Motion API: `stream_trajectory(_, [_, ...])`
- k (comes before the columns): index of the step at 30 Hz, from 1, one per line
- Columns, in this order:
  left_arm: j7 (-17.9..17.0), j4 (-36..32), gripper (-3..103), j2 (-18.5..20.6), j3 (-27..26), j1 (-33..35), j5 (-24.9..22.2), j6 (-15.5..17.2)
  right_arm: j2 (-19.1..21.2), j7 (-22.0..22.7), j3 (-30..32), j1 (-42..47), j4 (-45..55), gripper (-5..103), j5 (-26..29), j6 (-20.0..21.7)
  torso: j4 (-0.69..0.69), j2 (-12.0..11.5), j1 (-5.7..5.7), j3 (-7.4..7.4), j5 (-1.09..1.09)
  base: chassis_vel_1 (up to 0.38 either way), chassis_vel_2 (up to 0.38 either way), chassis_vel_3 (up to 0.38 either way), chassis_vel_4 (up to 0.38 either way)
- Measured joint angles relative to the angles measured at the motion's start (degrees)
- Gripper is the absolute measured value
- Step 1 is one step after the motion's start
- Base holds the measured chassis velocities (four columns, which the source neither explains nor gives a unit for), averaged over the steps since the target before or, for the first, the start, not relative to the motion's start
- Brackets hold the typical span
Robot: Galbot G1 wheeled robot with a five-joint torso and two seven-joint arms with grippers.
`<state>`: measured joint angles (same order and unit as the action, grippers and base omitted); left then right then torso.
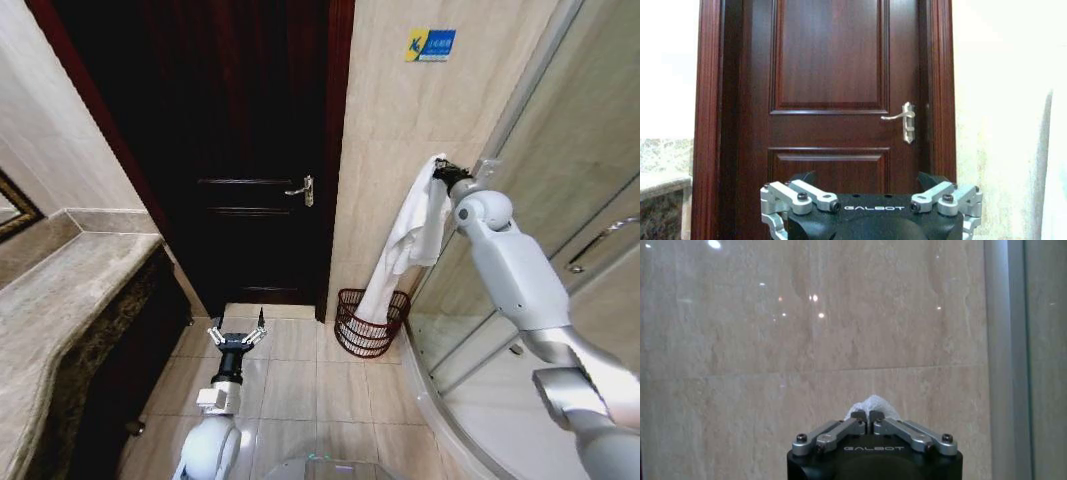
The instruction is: Discard the used towel into the hamper.
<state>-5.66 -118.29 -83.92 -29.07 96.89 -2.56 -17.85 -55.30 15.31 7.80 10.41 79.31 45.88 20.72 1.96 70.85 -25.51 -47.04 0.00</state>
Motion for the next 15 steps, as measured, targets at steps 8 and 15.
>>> stream_trajectory(8, [0.12,-1.49,100,-0.03,0.25,0.50,0.81,0.23,0.23,-0.51,1.06,0.51,-0.50,2,-0.41,-0.10,-0.01,-2.41,1.08,1.34,0.00,0.000,0.000,0.000,0.000])
stream_trajectory(15, [0.36,-1.18,100,-0.01,0.36,0.62,0.94,-0.08,0.33,-0.16,1.34,1.36,-0.26,2,-0.85,-0.11,-0.01,-4.34,1.96,2.37,0.01,0.000,0.000,0.000,0.000])
